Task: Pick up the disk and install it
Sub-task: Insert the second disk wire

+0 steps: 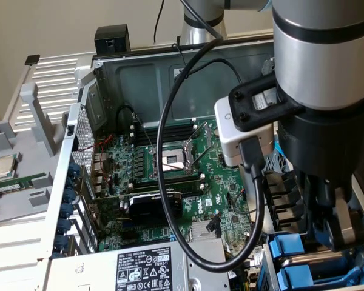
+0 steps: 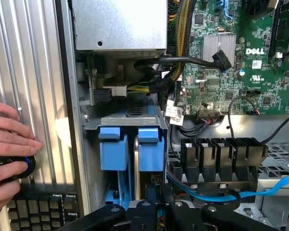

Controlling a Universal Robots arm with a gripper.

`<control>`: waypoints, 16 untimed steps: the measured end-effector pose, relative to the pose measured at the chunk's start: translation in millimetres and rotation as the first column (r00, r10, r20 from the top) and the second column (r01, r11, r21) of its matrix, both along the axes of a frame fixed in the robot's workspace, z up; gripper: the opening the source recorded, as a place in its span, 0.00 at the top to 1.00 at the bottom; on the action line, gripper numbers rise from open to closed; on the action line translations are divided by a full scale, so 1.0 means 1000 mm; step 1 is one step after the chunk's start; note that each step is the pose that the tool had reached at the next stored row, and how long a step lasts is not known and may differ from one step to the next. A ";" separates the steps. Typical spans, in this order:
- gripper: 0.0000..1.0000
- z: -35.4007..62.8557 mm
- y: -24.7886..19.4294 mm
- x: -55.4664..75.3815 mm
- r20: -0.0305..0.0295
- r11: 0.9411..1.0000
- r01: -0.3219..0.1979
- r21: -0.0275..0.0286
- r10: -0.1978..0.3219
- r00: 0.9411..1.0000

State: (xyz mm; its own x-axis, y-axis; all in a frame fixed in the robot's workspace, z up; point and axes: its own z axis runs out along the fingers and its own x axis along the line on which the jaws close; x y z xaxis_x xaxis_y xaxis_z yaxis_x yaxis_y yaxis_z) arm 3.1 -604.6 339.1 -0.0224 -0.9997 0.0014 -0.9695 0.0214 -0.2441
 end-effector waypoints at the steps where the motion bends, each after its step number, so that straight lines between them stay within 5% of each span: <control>1: 0.84 0.0000 0.0000 0.000 0.001 1.000 0.000 0.000 0.000 1.000; 16: 0.84 -0.0004 0.0003 -0.003 0.025 1.000 0.000 -0.006 0.000 1.000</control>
State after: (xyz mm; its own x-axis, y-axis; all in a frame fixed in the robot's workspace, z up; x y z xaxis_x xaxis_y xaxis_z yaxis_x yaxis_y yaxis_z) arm 0.1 -604.3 338.7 -0.0225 -0.9997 0.0069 -0.9631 0.0199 -0.2684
